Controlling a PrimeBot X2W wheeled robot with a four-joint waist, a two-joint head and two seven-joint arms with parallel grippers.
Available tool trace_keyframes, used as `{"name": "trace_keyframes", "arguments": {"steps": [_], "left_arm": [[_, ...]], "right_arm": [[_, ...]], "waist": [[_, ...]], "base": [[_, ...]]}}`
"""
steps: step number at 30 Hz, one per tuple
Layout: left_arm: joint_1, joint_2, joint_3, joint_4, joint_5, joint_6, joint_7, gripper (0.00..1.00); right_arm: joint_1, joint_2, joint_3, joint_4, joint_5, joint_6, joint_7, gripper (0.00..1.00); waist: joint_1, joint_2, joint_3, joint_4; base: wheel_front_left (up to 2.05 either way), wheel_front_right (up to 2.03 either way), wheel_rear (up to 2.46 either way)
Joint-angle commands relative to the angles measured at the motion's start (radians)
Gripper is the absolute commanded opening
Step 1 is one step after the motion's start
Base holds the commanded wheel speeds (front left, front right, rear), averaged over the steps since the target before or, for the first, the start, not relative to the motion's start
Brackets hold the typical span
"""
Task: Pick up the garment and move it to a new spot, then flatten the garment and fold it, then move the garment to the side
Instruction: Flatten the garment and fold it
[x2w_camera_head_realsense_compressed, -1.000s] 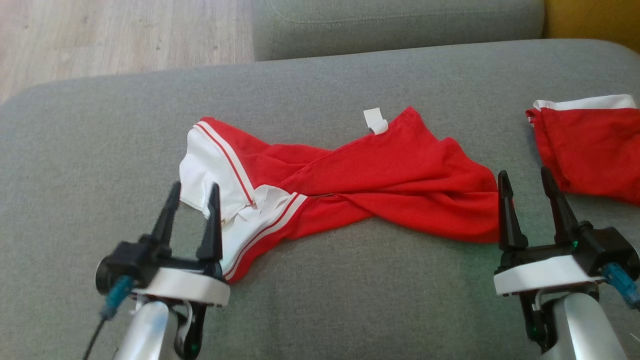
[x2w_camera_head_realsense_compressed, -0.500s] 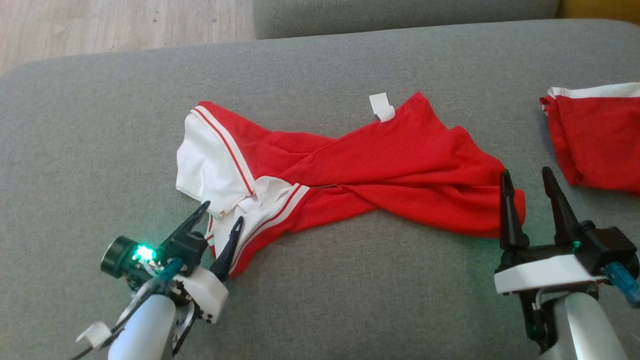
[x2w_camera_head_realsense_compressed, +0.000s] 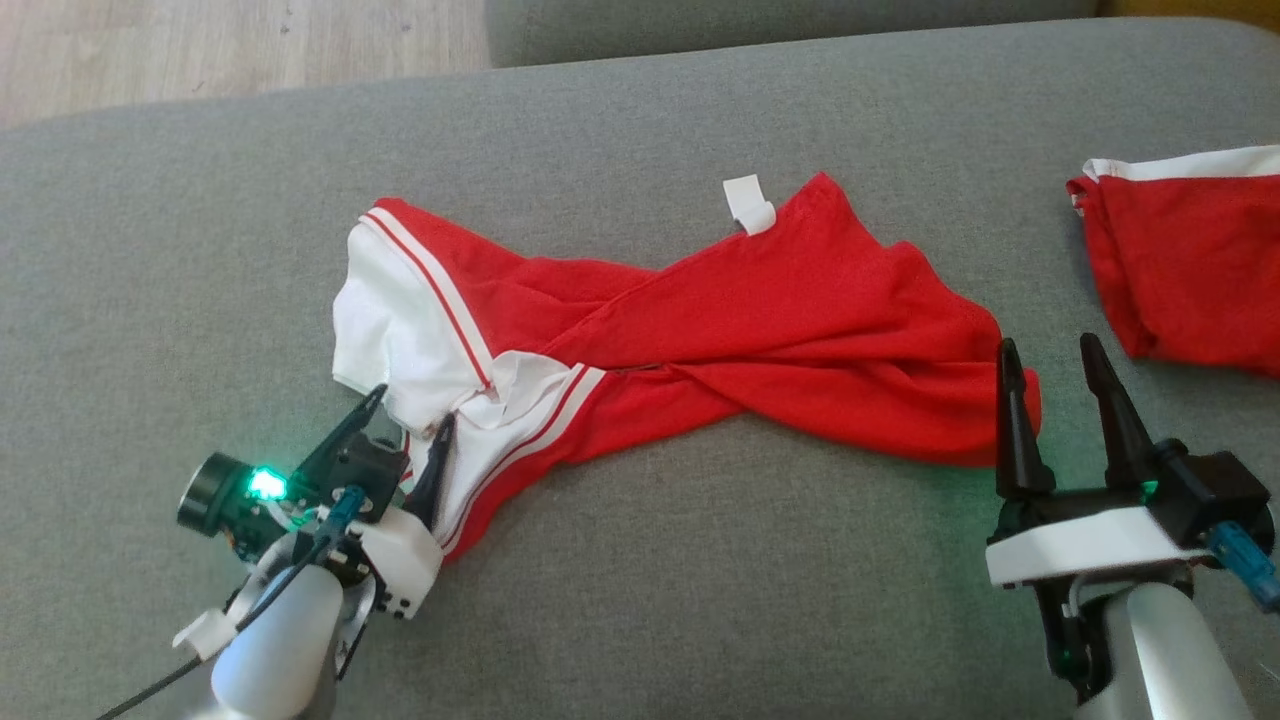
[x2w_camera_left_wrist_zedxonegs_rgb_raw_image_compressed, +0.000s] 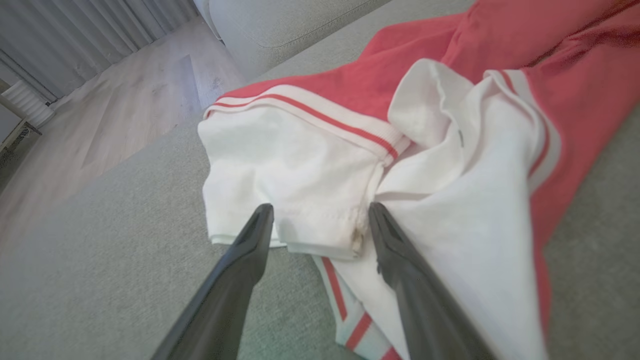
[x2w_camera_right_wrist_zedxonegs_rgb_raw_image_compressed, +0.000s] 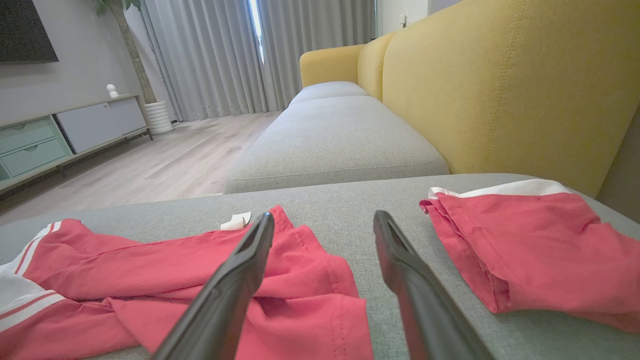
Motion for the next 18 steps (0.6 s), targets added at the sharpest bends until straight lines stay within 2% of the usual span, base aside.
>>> {"name": "trace_keyframes", "arguments": {"steps": [1,6,7,8,9,10,18], "left_arm": [[-0.058,0.035,0.027,-0.019,0.008,0.013,-0.002,1.0],[-0.082,0.036,0.017,0.006,0.01,0.017,0.002,1.0],[-0.086,0.036,0.015,0.01,0.009,0.015,0.003,0.92],[-0.09,0.035,0.014,0.015,0.008,0.013,0.005,0.54],[-0.093,0.034,0.012,0.02,0.006,0.012,0.007,0.29],[-0.096,0.034,0.012,0.024,0.004,0.011,0.007,0.0],[-0.124,0.044,0.032,-0.001,-0.02,0.035,-0.035,0.0]], "right_arm": [[-0.045,-0.003,0.023,-0.029,0.005,-0.001,-0.011,1.0],[-0.052,-0.003,0.019,-0.03,0.006,-0.001,-0.011,1.0],[-0.053,-0.003,0.018,-0.03,0.006,-0.001,-0.011,1.0],[-0.054,-0.003,0.018,-0.029,0.006,-0.001,-0.011,1.0],[-0.055,-0.003,0.018,-0.029,0.006,-0.001,-0.011,1.0],[-0.056,-0.003,0.018,-0.029,0.006,-0.001,-0.011,1.0],[-0.056,-0.003,0.017,-0.018,0.009,-0.001,-0.011,1.0]], "waist": [[0.0,0.0,0.004,-0.001],[0.0,0.0,0.015,-0.002],[0.0,0.0,0.016,-0.003],[0.0,0.0,0.017,-0.003],[0.0,0.0,0.018,-0.003],[0.0,0.0,0.02,-0.004],[0.0,0.0,0.01,-0.008]], "base": [[0.0,0.0,0.0],[0.0,0.0,0.0],[0.0,0.0,0.0],[0.0,0.0,0.0],[0.0,0.0,0.0],[0.0,0.0,0.0],[0.0,0.0,0.0]]}}
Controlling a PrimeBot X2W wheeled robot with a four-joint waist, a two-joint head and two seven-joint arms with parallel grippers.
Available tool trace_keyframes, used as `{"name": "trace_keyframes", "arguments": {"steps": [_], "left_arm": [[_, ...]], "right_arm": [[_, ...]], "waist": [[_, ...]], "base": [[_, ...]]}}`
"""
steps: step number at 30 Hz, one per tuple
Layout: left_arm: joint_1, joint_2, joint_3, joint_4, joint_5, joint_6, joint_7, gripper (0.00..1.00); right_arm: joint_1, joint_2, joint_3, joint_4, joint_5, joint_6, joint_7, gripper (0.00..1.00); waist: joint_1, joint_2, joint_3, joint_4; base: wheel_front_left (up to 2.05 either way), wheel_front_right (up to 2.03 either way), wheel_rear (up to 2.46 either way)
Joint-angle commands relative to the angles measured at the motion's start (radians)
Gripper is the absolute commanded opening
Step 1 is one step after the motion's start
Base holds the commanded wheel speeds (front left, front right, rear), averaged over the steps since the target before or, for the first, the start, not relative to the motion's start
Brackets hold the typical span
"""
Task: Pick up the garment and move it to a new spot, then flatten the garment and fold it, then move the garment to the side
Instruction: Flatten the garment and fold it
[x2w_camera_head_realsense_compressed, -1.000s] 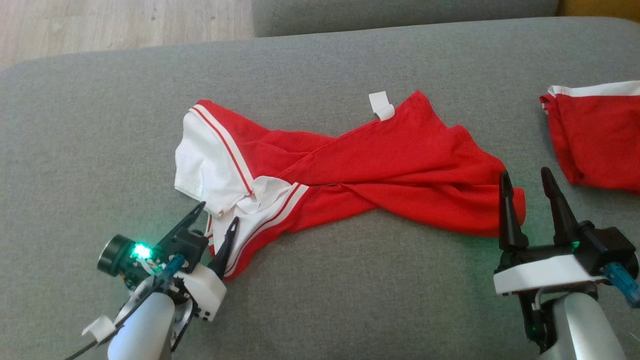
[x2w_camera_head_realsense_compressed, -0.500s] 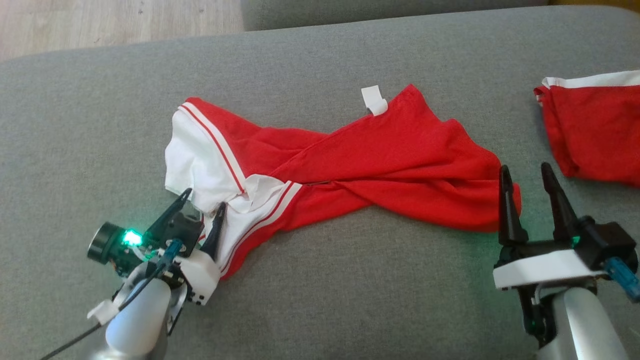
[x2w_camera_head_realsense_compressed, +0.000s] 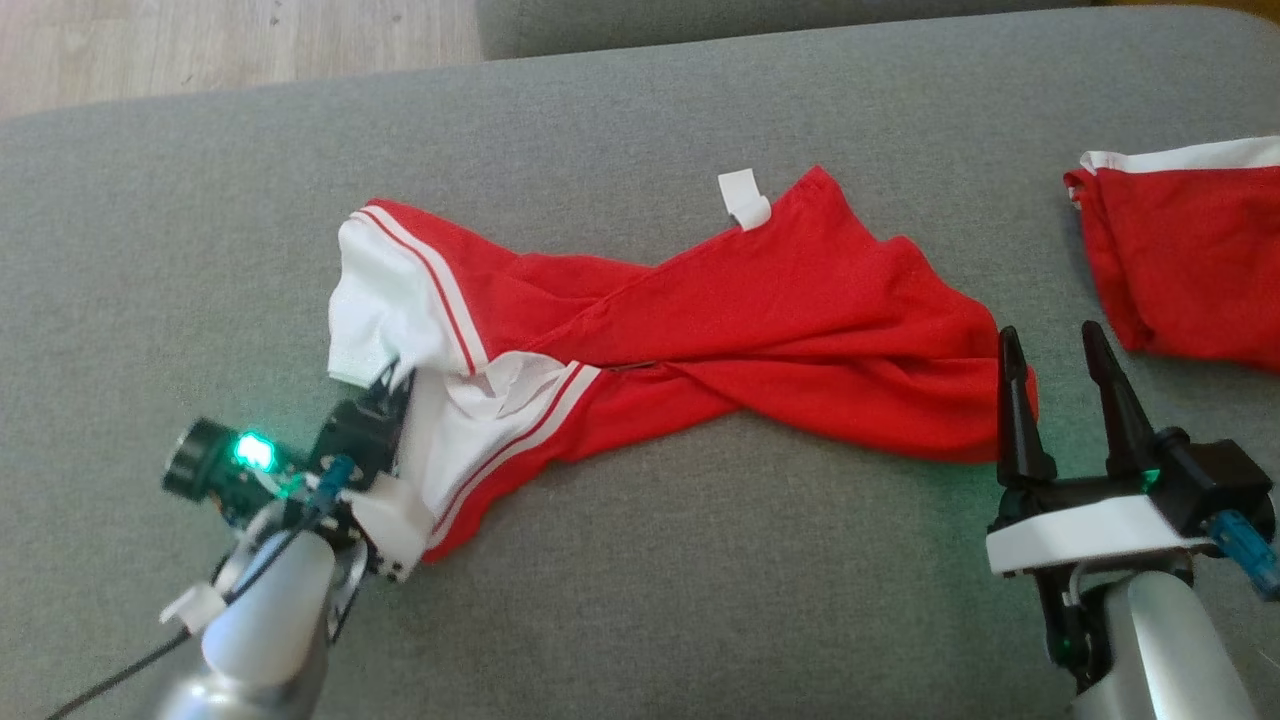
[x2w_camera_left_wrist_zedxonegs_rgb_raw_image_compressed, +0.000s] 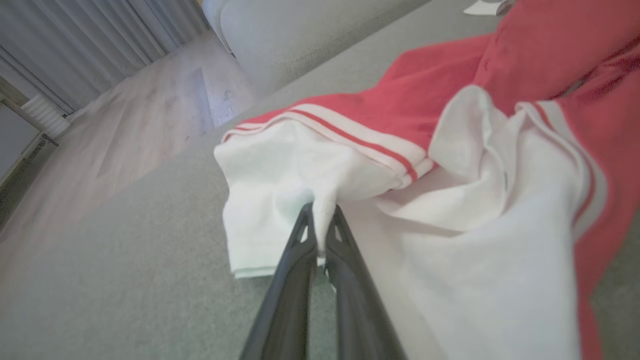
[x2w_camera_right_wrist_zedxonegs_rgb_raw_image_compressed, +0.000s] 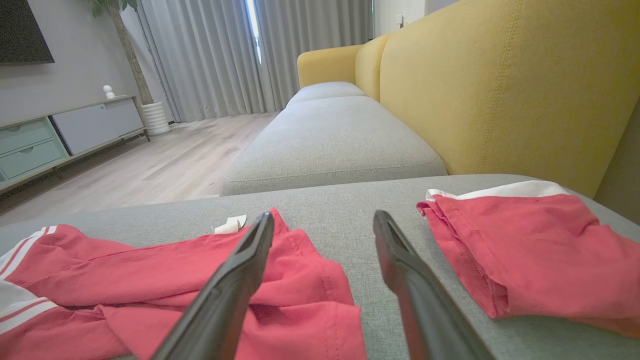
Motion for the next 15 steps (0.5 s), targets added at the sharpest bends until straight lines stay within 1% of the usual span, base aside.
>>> {"name": "trace_keyframes", "arguments": {"steps": [1,3,7,10,13,14,15], "left_arm": [[-0.069,0.043,0.047,-0.044,-0.007,0.012,-0.016,0.0],[-0.089,0.052,0.052,-0.071,-0.009,0.013,-0.016,0.0],[-0.166,0.082,0.053,-0.126,-0.007,-0.011,0.023,0.0],[-0.247,0.117,0.045,-0.152,0.006,-0.044,0.097,0.0],[-0.322,0.156,0.031,-0.143,0.008,-0.085,0.2,0.0],[-0.322,0.156,0.031,-0.143,0.008,-0.085,0.2,0.0],[-0.344,0.171,0.024,-0.137,0.009,-0.094,0.227,0.0]], "right_arm": [[-0.033,-0.003,0.02,-0.026,0.008,-0.001,-0.011,1.0],[-0.033,-0.003,0.021,-0.023,0.01,-0.001,-0.011,1.0],[-0.042,-0.003,0.032,-0.021,0.016,-0.001,-0.011,1.0],[-0.053,-0.003,0.042,-0.021,0.023,-0.001,-0.011,1.0],[-0.066,-0.003,0.05,-0.019,0.031,-0.001,-0.011,1.0],[-0.066,-0.003,0.05,-0.019,0.031,-0.001,-0.011,1.0],[-0.072,-0.003,0.053,-0.02,0.035,-0.001,-0.011,1.0]], "waist": [[0.0,0.0,-0.004,-0.001],[0.0,0.0,-0.007,-0.003],[0.0,0.0,0.0,-0.018],[0.0,0.0,0.013,-0.039],[0.0,0.0,0.028,-0.064],[0.0,0.0,0.028,-0.064],[0.0,0.0,0.033,-0.073]], "base": [[0.0,0.0,0.0],[0.0,0.0,0.0],[0.0,0.0,0.0],[0.0,0.0,0.0],[0.0,0.0,0.0],[0.0,0.0,0.0],[0.0,0.0,0.0]]}}
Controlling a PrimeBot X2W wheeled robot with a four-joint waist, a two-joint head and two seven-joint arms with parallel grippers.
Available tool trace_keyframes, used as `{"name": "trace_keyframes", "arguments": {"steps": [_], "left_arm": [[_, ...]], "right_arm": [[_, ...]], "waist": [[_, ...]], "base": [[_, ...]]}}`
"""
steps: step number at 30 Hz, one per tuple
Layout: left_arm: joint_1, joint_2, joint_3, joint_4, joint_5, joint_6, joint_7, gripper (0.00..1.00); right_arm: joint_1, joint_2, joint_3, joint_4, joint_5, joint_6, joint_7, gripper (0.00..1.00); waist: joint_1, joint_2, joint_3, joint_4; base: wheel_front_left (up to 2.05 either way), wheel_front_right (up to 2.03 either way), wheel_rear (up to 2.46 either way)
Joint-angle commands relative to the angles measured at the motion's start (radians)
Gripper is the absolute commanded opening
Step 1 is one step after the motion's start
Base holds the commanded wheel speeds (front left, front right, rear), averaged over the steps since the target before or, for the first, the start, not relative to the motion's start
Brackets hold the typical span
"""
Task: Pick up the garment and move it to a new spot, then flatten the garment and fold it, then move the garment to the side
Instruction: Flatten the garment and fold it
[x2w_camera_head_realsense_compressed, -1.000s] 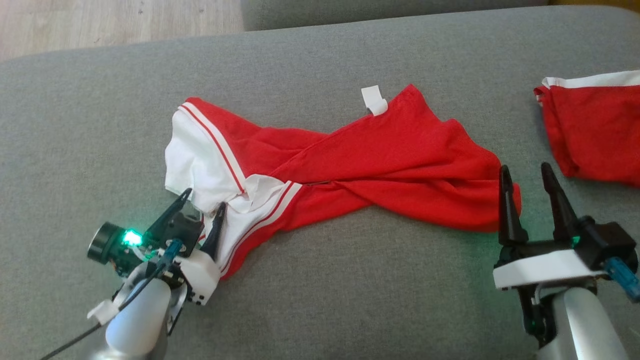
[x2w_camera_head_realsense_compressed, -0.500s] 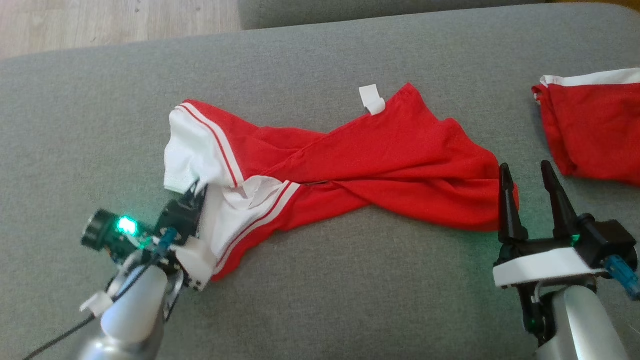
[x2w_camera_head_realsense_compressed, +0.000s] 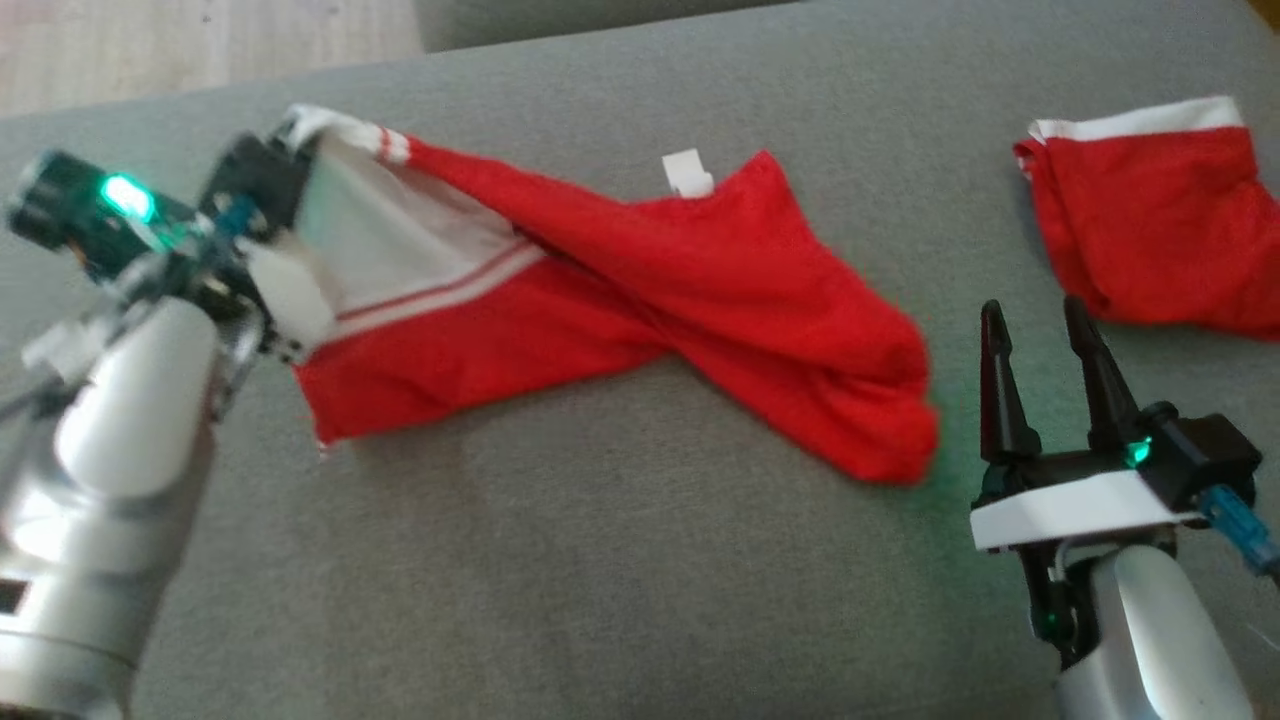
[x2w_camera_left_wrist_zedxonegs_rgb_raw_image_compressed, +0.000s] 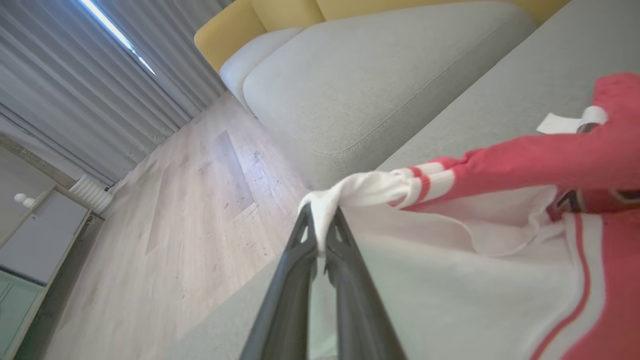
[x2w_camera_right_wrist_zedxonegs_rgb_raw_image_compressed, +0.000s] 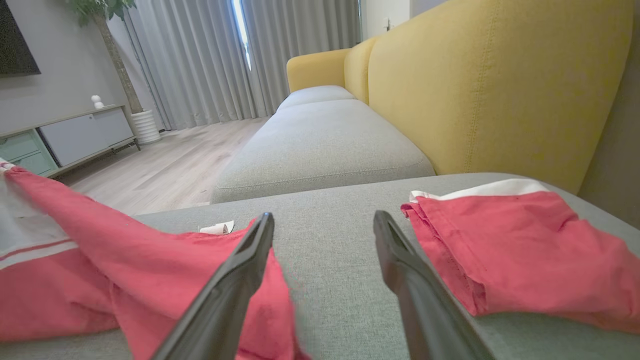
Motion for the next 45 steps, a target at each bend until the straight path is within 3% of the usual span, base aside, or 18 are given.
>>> {"name": "trace_keyframes", "arguments": {"steps": [1,7,8,9,13,23,32,45], "left_arm": [[-0.064,0.063,0.027,-0.015,0.001,-0.008,0.032,0.0],[-0.14,0.114,-0.034,0.041,-0.06,-0.028,0.143,0.0],[-0.149,0.116,-0.047,0.047,-0.076,-0.028,0.146,0.86],[-0.16,0.12,-0.053,0.055,-0.09,-0.029,0.143,1.0],[-0.198,0.123,-0.043,0.09,-0.114,-0.021,0.087,1.0],[-0.145,0.071,0.025,0.11,-0.181,0.085,-0.155,1.0],[0.088,-0.028,0.116,-0.002,-0.341,0.122,-0.314,1.0],[0.487,-0.161,0.169,-0.242,-0.451,0.148,-0.364,1.0]], "right_arm": [[-0.04,-0.003,0.027,-0.027,0.013,-0.001,-0.011,1.0],[-0.063,-0.003,0.047,-0.025,0.034,-0.001,-0.011,1.0],[-0.066,-0.003,0.05,-0.024,0.036,-0.001,-0.011,1.0],[-0.069,-0.003,0.051,-0.024,0.038,-0.001,-0.011,1.0],[-0.075,-0.003,0.052,-0.025,0.042,-0.001,-0.011,1.0],[-0.06,-0.003,0.037,-0.03,0.014,-0.001,-0.011,1.0],[-0.035,-0.003,0.017,-0.044,-0.023,-0.001,-0.011,1.0],[0.032,-0.003,0.018,-0.032,-0.018,-0.001,-0.011,1.0]], "waist": [[0.0,0.0,0.017,-0.024],[0.0,0.0,0.042,-0.071],[0.0,0.0,0.045,-0.075],[0.0,0.0,0.05,-0.079],[0.0,0.0,0.059,-0.083],[0.0,0.0,0.012,-0.008],[0.0,0.0,-0.071,0.081],[0.0,0.0,-0.144,0.124]], "base": [[0.0,0.0,0.0],[0.0,0.0,0.0],[0.0,0.0,0.0],[0.0,0.0,0.0],[0.0,0.0,0.0],[0.0,0.0,0.0],[0.0,0.0,0.0],[0.0,0.0,0.0]]}}
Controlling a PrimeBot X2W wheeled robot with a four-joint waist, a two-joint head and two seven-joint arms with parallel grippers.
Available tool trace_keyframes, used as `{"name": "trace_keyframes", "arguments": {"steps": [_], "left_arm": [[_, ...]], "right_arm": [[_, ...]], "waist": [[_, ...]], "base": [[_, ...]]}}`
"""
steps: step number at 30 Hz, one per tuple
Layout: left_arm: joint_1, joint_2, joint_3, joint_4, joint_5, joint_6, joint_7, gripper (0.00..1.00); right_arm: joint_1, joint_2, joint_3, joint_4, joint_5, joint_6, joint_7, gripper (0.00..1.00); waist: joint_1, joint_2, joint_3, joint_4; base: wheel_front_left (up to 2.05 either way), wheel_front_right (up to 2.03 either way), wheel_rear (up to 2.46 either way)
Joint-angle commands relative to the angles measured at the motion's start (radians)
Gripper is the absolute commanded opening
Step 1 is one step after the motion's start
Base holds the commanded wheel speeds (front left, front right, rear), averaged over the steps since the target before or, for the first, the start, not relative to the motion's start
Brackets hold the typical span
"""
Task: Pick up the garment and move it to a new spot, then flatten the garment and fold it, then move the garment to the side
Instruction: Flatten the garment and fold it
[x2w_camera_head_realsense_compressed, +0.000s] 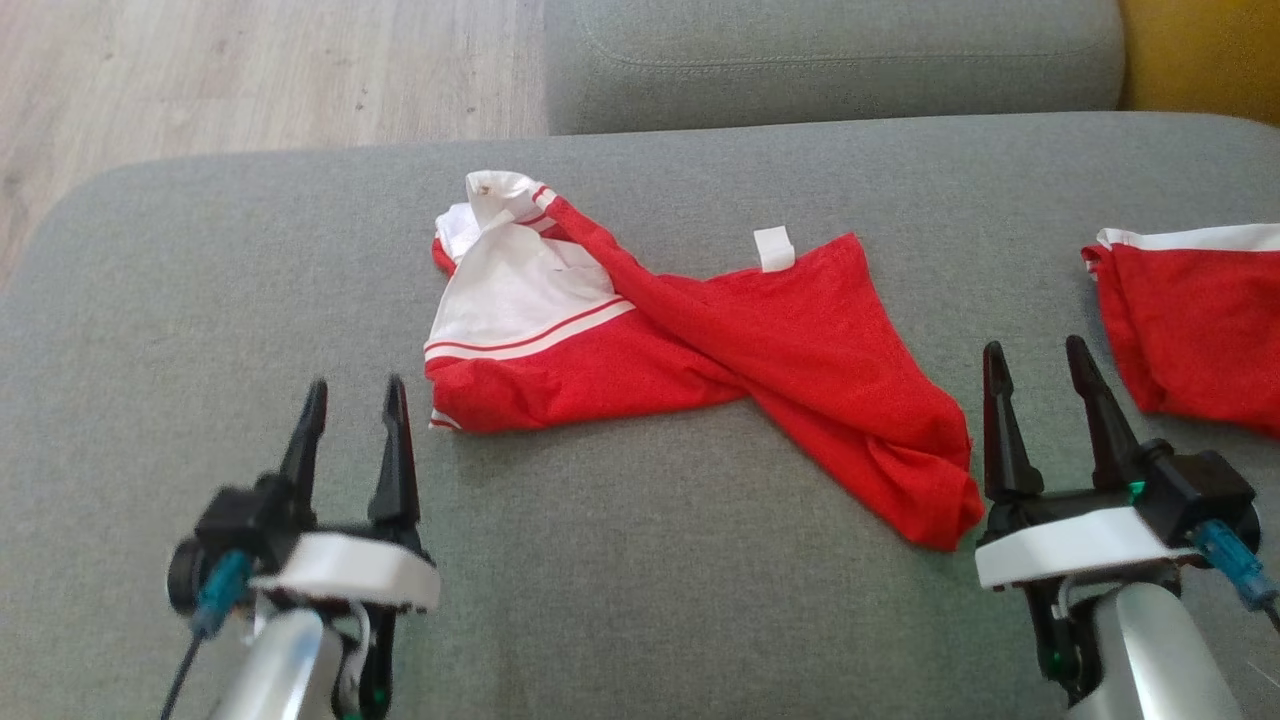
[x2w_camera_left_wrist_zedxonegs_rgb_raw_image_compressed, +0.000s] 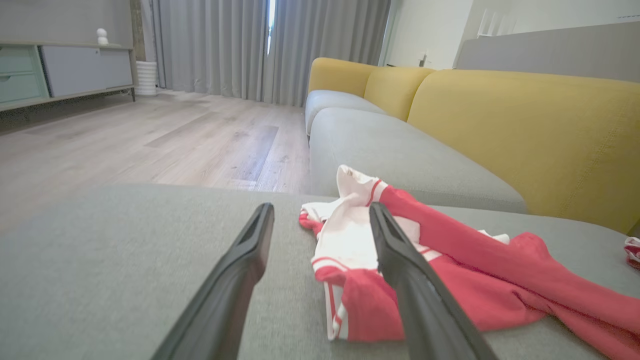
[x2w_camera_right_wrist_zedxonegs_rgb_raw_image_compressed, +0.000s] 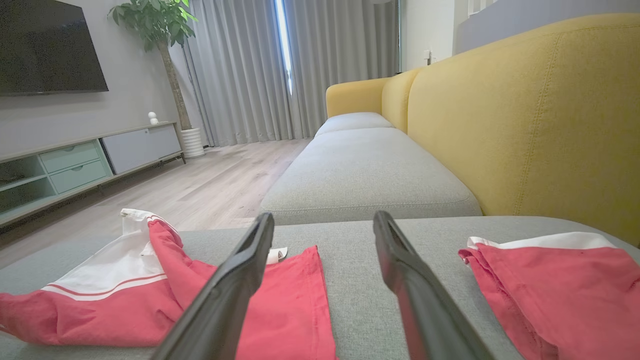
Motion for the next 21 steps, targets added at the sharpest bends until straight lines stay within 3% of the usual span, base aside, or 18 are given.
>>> {"name": "trace_keyframes", "arguments": {"steps": [1,10,15,21], "left_arm": [[-0.036,0.011,0.042,-0.036,-0.008,0.004,-0.012,1.0],[0.004,-0.007,0.082,-0.081,0.015,0.001,-0.012,1.0],[-0.041,0.01,0.07,-0.066,0.035,-0.023,-0.011,1.0],[-0.181,0.048,0.018,0.015,0.069,-0.066,0.093,1.0]], "right_arm": [[-0.016,-0.003,0.026,-0.029,0.005,-0.001,-0.011,1.0],[-0.017,-0.003,0.047,-0.031,0.01,-0.001,-0.011,1.0],[-0.03,-0.003,0.052,-0.042,0.01,-0.001,-0.011,1.0],[-0.05,-0.003,0.059,-0.053,0.004,-0.001,-0.011,1.0]], "waist": [[0.0002,-0.0001,-0.001,-0.002],[0.0002,-0.0001,0.011,-0.026],[0.0002,-0.0001,0.045,-0.04],[0.0002,-0.0001,0.116,-0.055]], "base": [[0.0,0.0,0.0],[0.0,0.0,0.0],[0.0,0.0,0.0],[0.0,0.0,0.0]]}}
